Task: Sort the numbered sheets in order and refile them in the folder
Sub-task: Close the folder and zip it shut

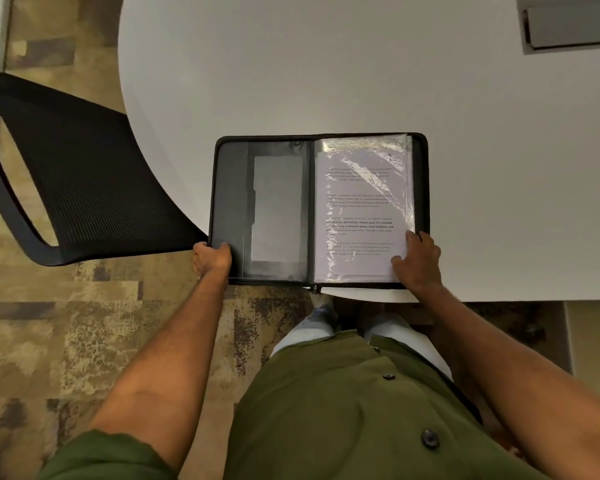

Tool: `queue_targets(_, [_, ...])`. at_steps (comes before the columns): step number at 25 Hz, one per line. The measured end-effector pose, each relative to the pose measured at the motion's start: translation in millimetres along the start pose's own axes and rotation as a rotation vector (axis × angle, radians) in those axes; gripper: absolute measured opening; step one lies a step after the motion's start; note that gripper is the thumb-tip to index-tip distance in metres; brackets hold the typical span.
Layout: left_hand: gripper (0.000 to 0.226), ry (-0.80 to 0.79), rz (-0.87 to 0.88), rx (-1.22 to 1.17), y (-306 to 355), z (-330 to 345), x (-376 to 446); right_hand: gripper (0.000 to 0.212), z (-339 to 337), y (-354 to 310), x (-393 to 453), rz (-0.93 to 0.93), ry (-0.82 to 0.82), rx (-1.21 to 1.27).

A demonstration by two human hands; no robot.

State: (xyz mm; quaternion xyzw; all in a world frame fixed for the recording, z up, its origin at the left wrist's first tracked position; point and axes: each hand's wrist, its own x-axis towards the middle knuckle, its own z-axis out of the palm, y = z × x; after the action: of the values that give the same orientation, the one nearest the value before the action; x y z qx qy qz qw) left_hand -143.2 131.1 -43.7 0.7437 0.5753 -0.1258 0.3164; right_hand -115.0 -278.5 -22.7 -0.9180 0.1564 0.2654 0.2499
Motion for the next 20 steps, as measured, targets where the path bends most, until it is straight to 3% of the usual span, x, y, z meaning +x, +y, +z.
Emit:
queue_targets(5, [0.039, 0.111, 0.125, -0.002, 11.2, -26.2, -13.0, 0.066, -4.4, -1.1, -4.1, 0.000, -0.024, -0.019])
queue_targets(10, [0.045, 0.134, 0.128, -0.286, 38.6, -63.9, -54.0, 0.062, -12.6, -0.2, -3.8, -0.003, -0.056, 0.006])
queue_targets(11, [0.041, 0.052, 0.103, -0.407, 42.8, -72.6, -60.7, 0.061, -12.8, 0.2, -2.2, 0.000, -0.067, 0.013])
queue_targets(13, [0.029, -0.257, 0.058, -0.609, 52.2, -90.3, -82.5, 0.058, -16.9, 0.0, -1.7, 0.001, -0.072, 0.035])
queue_targets(15, [0.030, -0.534, 0.052, -0.658, 60.2, -98.6, -104.6, 0.056, -19.4, -0.2, 1.4, 0.012, -0.069, 0.097])
queue_targets(20, [0.036, -0.871, 0.122, -0.690, 89.2, -68.9, -150.0, 0.042, -40.9, -12.6, 6.6, 0.151, -0.118, 0.432])
